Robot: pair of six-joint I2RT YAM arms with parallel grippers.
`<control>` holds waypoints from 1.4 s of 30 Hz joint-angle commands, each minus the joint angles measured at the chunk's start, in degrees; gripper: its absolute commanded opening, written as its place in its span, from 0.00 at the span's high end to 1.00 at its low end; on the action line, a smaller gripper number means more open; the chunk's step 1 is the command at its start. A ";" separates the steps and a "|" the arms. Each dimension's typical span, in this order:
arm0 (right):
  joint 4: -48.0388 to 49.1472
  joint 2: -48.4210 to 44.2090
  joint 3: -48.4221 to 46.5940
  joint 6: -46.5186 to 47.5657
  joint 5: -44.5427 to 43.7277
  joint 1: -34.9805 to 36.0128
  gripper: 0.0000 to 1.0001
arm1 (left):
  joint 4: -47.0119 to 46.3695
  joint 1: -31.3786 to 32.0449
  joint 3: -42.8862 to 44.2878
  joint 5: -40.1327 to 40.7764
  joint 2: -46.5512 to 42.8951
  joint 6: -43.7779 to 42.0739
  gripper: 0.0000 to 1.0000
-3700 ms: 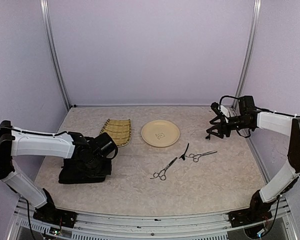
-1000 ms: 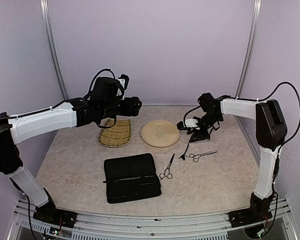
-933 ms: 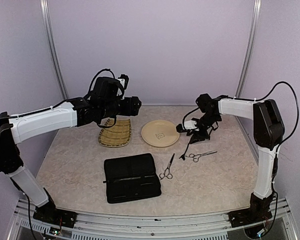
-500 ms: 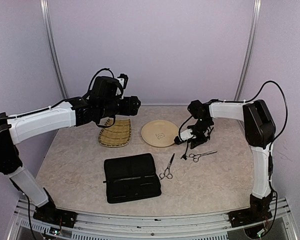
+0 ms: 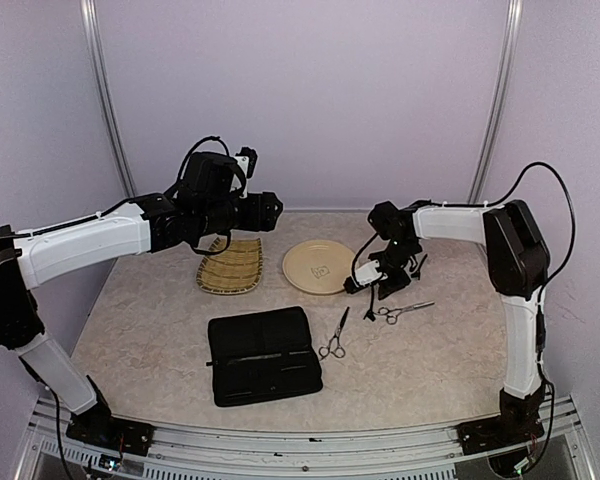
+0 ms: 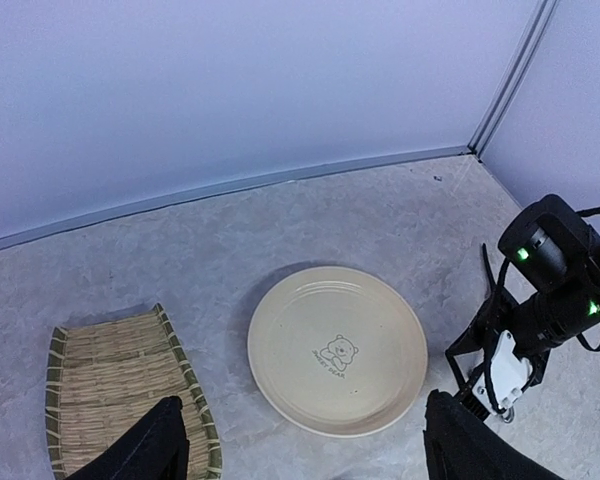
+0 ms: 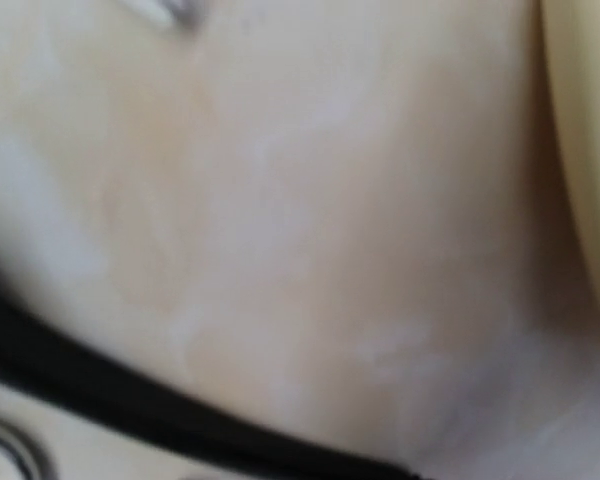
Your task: Sort the hair-cutting tools
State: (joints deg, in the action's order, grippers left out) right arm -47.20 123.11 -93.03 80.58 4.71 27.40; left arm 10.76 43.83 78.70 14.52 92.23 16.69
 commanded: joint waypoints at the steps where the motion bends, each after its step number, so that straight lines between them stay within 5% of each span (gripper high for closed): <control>1: 1.65 -1.72 2.31 0.80 0.09 2.13 0.53 | -0.33 -0.49 0.23 -1.19 -1.68 0.35 0.21; 7: 0.97 -0.11 2.12 1.16 -0.43 3.23 0.54 | -0.35 -0.51 0.23 -1.89 -1.08 0.41 0.21; 17: -13.30 4.84 -5.24 -0.43 1.07 2.41 0.79 | -0.13 -1.17 0.49 -3.50 -0.91 0.96 0.22; 26: -14.69 1.99 -3.18 -4.15 3.83 2.10 0.99 | -0.21 -0.84 0.38 -3.25 -0.76 1.20 0.24; 35: -10.23 -7.72 3.08 -10.90 10.63 1.36 1.00 | -0.47 6.76 -0.09 0.17 -0.58 -8.24 0.26; 42: -0.90 -17.30 15.16 -16.15 15.19 1.32 1.00 | 3.49 9.95 1.87 -5.38 0.58 -19.13 0.34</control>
State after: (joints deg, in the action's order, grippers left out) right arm -53.21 110.67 -82.48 68.58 15.29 29.08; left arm 10.83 53.63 78.70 11.51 92.23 5.72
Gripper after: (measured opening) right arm 0.019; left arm 0.680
